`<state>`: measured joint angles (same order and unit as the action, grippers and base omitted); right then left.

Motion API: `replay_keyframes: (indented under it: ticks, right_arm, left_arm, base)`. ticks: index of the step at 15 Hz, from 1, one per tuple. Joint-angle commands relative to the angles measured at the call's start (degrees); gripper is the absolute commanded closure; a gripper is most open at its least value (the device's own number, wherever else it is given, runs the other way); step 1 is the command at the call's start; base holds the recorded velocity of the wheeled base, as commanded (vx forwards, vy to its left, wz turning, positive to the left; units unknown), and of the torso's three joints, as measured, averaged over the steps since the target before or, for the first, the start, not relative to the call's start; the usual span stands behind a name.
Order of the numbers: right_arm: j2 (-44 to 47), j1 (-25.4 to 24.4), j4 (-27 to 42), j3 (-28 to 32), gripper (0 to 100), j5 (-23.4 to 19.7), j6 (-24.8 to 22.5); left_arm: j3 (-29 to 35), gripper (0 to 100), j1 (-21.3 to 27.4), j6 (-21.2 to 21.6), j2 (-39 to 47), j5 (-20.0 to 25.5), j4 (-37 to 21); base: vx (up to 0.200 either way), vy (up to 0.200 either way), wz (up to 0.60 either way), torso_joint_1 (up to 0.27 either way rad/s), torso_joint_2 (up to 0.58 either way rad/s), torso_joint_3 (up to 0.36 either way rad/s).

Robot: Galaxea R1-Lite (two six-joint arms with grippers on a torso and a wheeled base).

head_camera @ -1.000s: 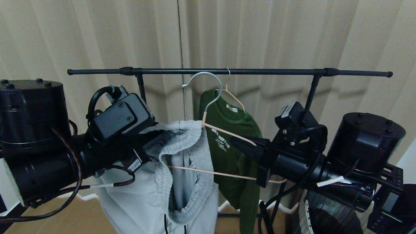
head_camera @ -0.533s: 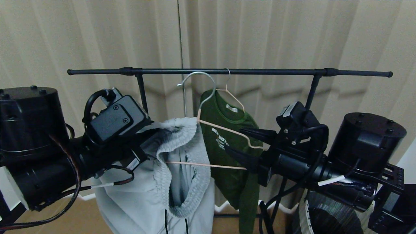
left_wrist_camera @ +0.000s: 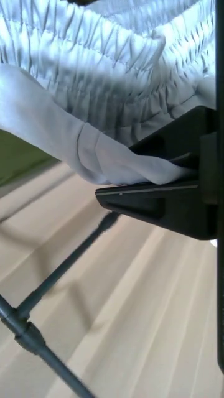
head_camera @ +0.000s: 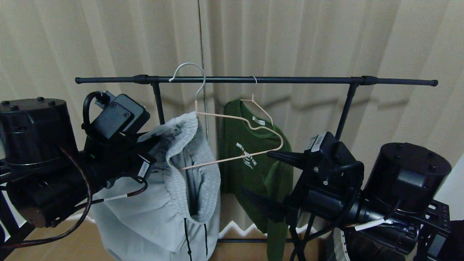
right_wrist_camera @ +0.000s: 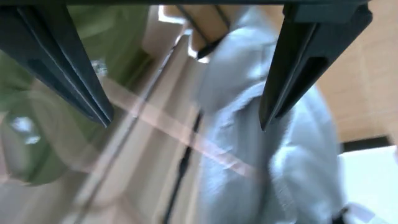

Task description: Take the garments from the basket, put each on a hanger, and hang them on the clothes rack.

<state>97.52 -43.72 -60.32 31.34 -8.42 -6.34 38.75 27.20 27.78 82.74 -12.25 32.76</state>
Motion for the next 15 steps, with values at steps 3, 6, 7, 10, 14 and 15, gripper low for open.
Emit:
replay_keyframes:
  ticks: [3,6,7,10,14,15]
  right_arm:
    - [4.25,-1.20,-0.15,0.65,0,-0.19,0.19]
    - [7.68,-1.11,0.20,5.22,0,0.07,4.14]
    - [9.09,-0.93,0.38,6.63,0,0.16,5.37]
    - [11.46,1.26,-0.15,6.89,100,0.25,5.37]
    - [11.20,3.02,-0.24,6.45,100,0.60,5.46]
    - [10.67,4.25,-0.24,6.54,100,1.39,5.46]
  left_arm:
    - [1.76,100,2.69,-4.67,-1.09,0.30,0.03]
    - [1.94,100,6.73,-6.25,-3.11,0.47,0.03]
    - [1.85,100,7.87,-6.07,-3.90,0.47,0.03]
    - [1.94,100,8.75,-5.63,-4.08,0.47,0.03]
    - [2.03,100,8.75,-5.63,-4.08,0.47,0.03]
    - [1.85,100,8.57,-5.72,-3.99,0.39,0.03]
  base:
    - [0.000,0.000,0.00,0.000,0.00,0.000]
    - [0.000,0.000,0.00,0.000,0.00,0.000]
    - [0.000,0.000,0.00,0.000,0.00,0.000]
    - [0.000,0.000,0.00,0.000,0.00,0.000]
    - [0.000,0.000,0.00,0.000,0.00,0.000]
    - [0.000,0.000,0.00,0.000,0.00,0.000]
